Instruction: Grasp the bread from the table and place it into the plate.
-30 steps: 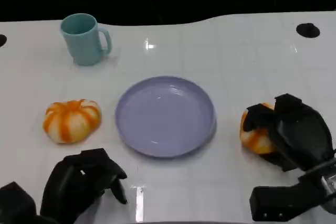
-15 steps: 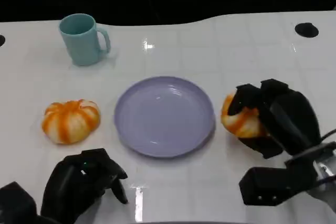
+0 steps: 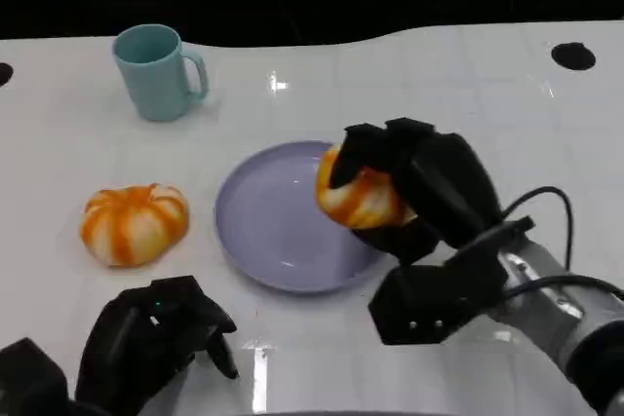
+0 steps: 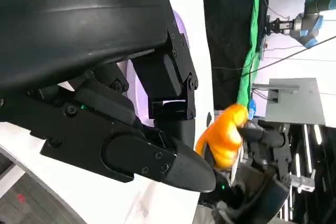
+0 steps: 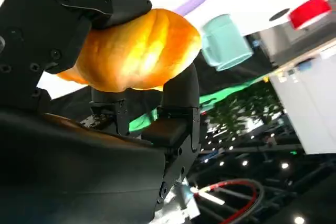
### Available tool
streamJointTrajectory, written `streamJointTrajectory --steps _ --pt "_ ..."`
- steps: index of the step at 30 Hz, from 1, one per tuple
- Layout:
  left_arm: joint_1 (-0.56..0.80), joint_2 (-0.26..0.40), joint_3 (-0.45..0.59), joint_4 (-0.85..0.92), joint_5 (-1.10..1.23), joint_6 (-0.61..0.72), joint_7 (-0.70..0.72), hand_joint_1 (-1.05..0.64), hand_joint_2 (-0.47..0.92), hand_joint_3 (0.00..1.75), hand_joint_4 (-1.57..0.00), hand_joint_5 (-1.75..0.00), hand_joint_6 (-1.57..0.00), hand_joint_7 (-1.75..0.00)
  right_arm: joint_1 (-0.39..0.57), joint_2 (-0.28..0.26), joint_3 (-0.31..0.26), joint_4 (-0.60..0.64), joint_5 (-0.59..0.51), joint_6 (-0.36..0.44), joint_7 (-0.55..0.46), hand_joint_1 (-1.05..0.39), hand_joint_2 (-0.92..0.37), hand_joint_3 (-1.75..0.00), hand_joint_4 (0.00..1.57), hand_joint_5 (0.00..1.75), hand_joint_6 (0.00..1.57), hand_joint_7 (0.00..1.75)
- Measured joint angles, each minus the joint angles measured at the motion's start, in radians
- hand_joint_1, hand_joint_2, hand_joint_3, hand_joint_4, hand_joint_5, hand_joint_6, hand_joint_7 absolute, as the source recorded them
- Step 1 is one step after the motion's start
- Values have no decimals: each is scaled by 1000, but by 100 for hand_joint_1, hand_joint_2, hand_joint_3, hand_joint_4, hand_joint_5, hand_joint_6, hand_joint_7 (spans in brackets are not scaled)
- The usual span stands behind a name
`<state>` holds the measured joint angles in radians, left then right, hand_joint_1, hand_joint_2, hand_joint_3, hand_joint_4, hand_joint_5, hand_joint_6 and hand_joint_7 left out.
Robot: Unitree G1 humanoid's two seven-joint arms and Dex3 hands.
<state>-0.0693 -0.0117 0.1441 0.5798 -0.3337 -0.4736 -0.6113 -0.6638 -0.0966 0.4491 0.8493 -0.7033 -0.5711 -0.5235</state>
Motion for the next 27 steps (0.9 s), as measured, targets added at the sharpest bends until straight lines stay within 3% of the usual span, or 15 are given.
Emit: streamJointTrajectory --steps 8,11,13,14,15,16,18,19,22,27 --pt "2 0 0 -3 0 0 0 -94 92 5 -116 -126 -121 -77 -100 79 5 163 21 -31 21 -10 -28 -142 94 175 77 167" --pt "3 0 0 -5 -1 0 0 -94 92 5 -116 -125 -121 -78 -136 109 6 218 28 -18 34 -10 -33 -136 88 175 81 146" --pt "4 0 -1 -8 -1 0 0 -94 92 4 -116 -125 -121 -78 -156 125 3 250 42 -3 55 -14 -41 -120 77 173 82 116" --pt "6 0 -1 -12 -1 1 0 -93 92 4 -116 -125 -120 -78 -164 132 0 263 49 6 71 -17 -46 -105 74 161 81 100" --pt "8 0 -2 -14 -1 2 0 -93 92 4 -116 -125 -120 -78 -170 136 -2 274 56 16 87 -23 -58 -79 63 125 76 72" --pt "10 0 -2 -16 -1 3 0 -93 92 4 -115 -125 -120 -78 -174 138 -1 281 61 26 106 -26 -66 -64 61 104 76 54" --pt "12 0 -2 -19 -1 3 0 -93 92 5 -115 -125 -120 -78 -183 138 7 286 60 56 151 -37 -84 -30 50 50 62 17" --pt "13 0 -3 -19 -1 3 0 -93 92 5 -115 -125 -119 -78 -190 135 18 287 58 72 179 -40 -88 -23 46 38 57 10" --pt "13 0 -3 -20 -1 3 0 -93 92 5 -115 -125 -119 -78 -210 122 42 284 40 115 270 -52 -92 -18 30 19 41 1" --pt "14 0 -3 -20 0 3 0 -94 92 5 -115 -124 -119 -79 -223 96 66 260 23 144 337 -66 -92 -17 18 13 28 0"
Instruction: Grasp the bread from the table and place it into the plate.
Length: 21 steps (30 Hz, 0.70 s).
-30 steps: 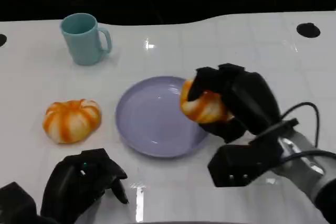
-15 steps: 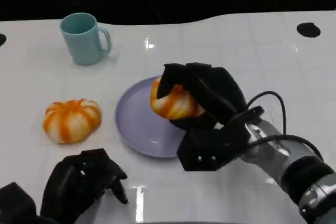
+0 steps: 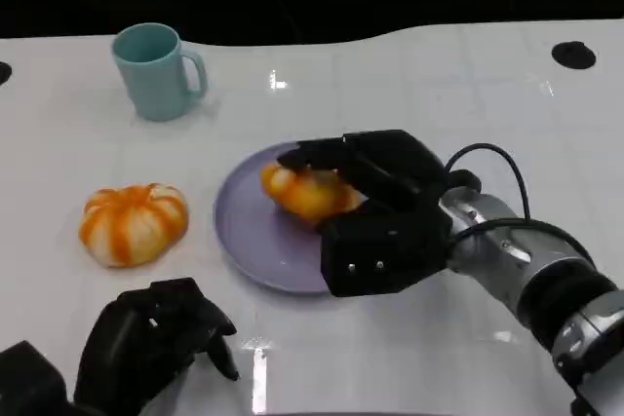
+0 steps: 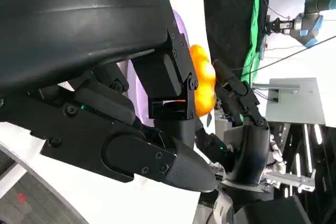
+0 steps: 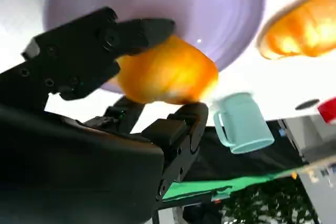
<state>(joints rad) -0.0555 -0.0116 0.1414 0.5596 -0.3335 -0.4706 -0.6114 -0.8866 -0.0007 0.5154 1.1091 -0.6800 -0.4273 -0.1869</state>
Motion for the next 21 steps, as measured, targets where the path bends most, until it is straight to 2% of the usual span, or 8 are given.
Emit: streamJointTrajectory --steps 9,15,21 --pt "1 0 -1 -1 0 0 0 -94 92 5 -115 -124 -119 -79 4 -36 7 -56 4 1 74 -81 -92 -21 10 10 18 0" --pt "3 0 -6 -4 2 0 0 -94 92 6 -116 -123 -119 -79 38 -69 -19 -155 62 -27 141 -81 -92 -22 11 11 17 0" --pt "4 0 -7 -4 1 0 0 -94 92 5 -116 -122 -119 -79 135 -116 -67 -282 141 -71 205 -77 -92 -23 13 14 19 1"
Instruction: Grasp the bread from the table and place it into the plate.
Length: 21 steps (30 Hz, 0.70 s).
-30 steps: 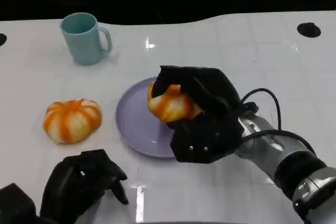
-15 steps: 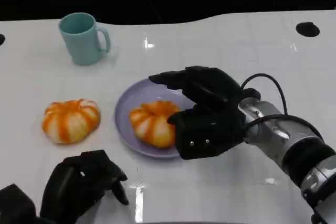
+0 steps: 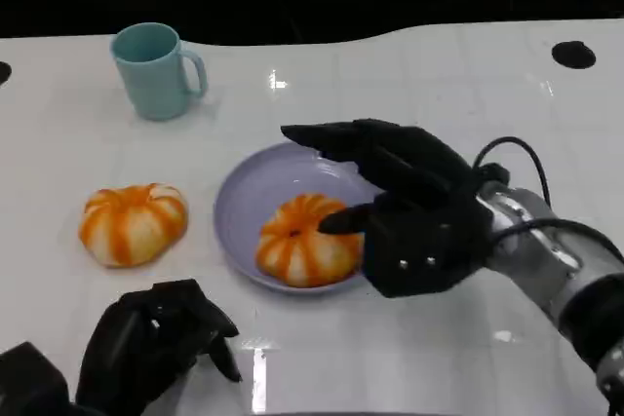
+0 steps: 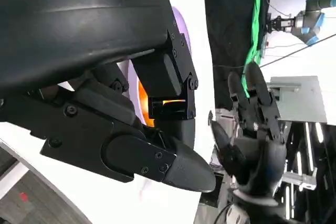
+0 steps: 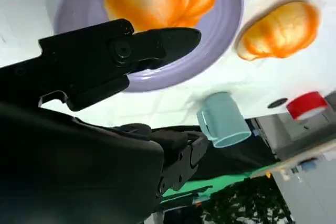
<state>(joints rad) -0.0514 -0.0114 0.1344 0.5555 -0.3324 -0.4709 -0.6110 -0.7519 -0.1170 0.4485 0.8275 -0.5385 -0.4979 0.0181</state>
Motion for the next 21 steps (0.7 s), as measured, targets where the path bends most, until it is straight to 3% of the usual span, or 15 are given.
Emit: streamJointTrajectory --steps 4,6,8,11,12,13,14,16,19,21 --pt "0 0 -2 0 0 0 0 -93 92 6 -116 -122 -119 -79 69 -12 -37 -73 51 -45 7 -60 -92 -17 40 29 41 11" --pt "0 0 -1 0 0 -1 0 -93 92 6 -116 -121 -119 -79 122 -12 -67 -113 86 -83 -9 -55 -92 -16 42 47 49 12" --pt "0 0 -1 1 0 -2 0 -93 92 6 -116 -121 -119 -79 168 -12 -91 -145 111 -108 -19 -42 -92 -11 53 88 70 19" --pt "0 0 -1 1 0 -2 0 -93 92 6 -116 -121 -119 -79 231 -8 -134 -171 162 -190 -51 -35 -92 -11 63 113 87 29" --pt "0 0 -2 1 0 -3 0 -93 92 6 -116 -121 -119 -79 250 -6 -144 -180 180 -214 -58 -33 -89 -19 65 118 87 39" --pt "0 0 -2 1 0 -3 0 -93 92 6 -116 -121 -119 -79 270 -4 -153 -187 198 -238 -60 -32 -79 -40 66 122 84 52" --pt "0 0 -2 1 0 -3 0 -93 92 6 -116 -121 -119 -79 288 -1 -160 -192 213 -254 -58 -27 -62 -71 69 127 82 69" --pt "0 0 -2 0 1 -3 0 -94 92 5 -116 -121 -119 -79 323 -1 -176 -202 245 -295 -50 -24 -47 -101 72 136 83 90" --pt "-1 0 -2 0 0 -2 0 -94 92 5 -116 -121 -118 -79 372 -4 -191 -223 282 -356 -35 -16 -38 -127 75 149 83 114" --pt "-1 0 -2 0 0 -2 0 -93 92 5 -116 -121 -118 -79 411 -9 -204 -250 311 -371 -14 -12 -38 -133 76 153 84 119"
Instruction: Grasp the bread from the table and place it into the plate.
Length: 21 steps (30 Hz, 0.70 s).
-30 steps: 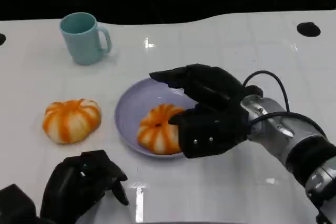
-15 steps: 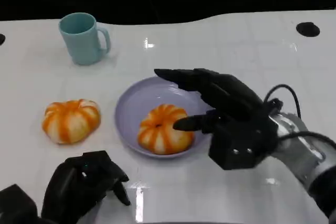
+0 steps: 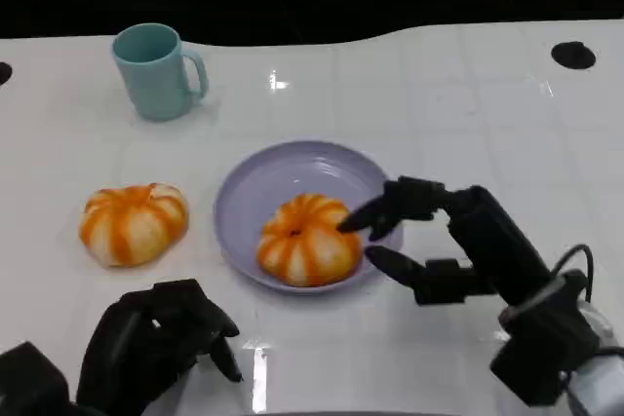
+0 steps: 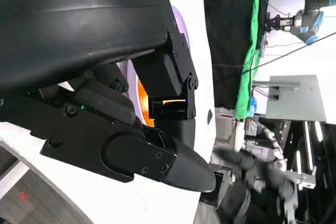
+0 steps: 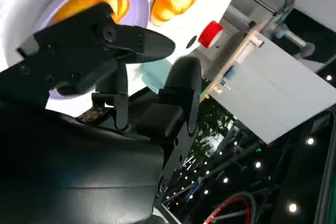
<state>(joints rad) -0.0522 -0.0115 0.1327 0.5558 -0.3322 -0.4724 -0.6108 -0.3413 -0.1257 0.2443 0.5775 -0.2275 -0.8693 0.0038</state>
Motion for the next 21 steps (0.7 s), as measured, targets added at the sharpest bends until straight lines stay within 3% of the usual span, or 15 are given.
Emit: streamJointTrajectory --steps 7,13,21 --pt "-2 -1 -1 0 0 5 0 -94 92 6 -116 -121 -118 -80 128 -30 -25 -110 91 2 99 -15 -33 -141 82 143 88 122" --pt "-6 1 -1 1 0 5 0 -94 92 7 -115 -122 -117 -81 229 -78 -60 -192 129 32 164 -16 -35 -133 83 145 86 123" --pt "-9 1 -4 1 1 5 0 -93 92 7 -114 -122 -117 -82 317 -95 -93 -245 188 79 224 -19 -41 -124 79 150 84 122"
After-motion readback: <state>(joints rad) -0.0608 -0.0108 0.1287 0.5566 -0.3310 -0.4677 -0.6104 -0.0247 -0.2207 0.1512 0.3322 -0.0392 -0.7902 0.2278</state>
